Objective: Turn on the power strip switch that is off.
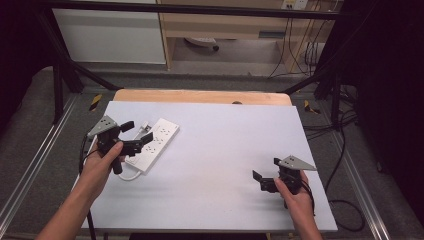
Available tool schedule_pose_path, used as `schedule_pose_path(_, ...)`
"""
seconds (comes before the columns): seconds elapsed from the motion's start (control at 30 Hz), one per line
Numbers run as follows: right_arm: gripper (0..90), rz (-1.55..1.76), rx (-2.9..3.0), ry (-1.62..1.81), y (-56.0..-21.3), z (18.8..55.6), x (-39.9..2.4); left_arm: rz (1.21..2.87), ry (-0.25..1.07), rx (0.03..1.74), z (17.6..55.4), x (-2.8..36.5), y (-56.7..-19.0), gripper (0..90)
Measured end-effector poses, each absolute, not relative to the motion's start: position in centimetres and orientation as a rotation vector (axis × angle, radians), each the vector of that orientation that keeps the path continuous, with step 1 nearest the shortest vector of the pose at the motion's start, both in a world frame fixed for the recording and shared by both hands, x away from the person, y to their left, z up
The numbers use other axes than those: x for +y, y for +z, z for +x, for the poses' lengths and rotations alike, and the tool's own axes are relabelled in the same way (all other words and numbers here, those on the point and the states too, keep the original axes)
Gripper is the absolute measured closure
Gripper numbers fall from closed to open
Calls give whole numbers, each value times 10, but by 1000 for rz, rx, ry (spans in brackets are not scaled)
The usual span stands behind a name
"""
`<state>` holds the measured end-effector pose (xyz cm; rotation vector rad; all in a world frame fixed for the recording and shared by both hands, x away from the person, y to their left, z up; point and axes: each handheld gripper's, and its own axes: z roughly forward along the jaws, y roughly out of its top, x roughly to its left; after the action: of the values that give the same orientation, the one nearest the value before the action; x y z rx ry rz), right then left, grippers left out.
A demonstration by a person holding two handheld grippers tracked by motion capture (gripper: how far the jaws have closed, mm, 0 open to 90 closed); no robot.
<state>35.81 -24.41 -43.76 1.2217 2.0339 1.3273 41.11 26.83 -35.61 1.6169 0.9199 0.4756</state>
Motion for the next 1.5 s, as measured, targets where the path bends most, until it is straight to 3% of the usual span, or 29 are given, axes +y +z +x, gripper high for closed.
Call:
schedule_pose_path(0.53, 22, 1225, 2034, 1324, -438, 358, -244, 1613, 492, 931, 388, 290, -367, 55)
schedule_pose_path(1.07, 22, 1232, 2022, 1323, -438, 358, -246, 1580, 514, 1010, 356, 329, -406, 61)
schedule_pose_path(1.5, 22, 1244, 2005, 1322, -437, 357, -252, 1662, 514, 1016, 340, 320, -438, 70)
